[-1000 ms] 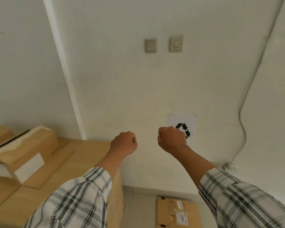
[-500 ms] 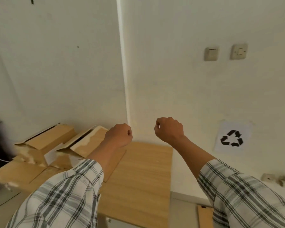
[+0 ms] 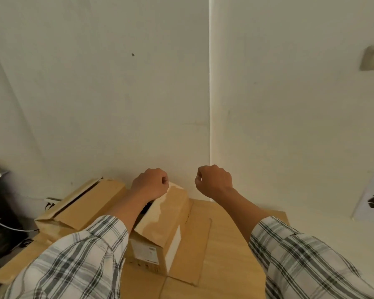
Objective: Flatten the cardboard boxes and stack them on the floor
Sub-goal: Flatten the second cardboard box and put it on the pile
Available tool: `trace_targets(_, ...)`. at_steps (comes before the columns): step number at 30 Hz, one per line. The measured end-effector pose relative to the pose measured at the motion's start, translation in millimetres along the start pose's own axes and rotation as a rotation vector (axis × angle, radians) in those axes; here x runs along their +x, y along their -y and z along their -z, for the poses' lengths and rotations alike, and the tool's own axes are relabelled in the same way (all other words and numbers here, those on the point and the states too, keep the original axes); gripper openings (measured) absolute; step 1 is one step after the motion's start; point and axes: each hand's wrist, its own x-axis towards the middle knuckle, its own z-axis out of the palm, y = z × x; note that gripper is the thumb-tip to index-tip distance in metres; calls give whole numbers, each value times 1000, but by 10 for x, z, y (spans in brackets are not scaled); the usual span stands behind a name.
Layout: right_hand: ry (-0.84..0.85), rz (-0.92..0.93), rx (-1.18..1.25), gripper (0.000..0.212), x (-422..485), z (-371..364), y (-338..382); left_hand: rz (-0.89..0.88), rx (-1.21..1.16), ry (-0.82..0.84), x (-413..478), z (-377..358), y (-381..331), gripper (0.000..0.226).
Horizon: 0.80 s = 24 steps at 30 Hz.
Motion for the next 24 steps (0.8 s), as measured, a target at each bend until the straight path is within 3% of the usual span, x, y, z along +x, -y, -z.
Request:
trace_targets(7,46,-71,-21,23,499,-784,810,-65,-19,90,654,-256,1024,19)
trace_targets(16,128,-334,-55,25,556,-1585,1682,-285,-82,270,1083,-705,1979,18)
trace_targets(21,313,-443,-102,57,296,-2066,1908,-357,-145,417,940,-1092,2173,27)
trace_targets(24,378,-502,-134,56,117,-2308,2002,-436,-148,438,838,-1278,2190,39)
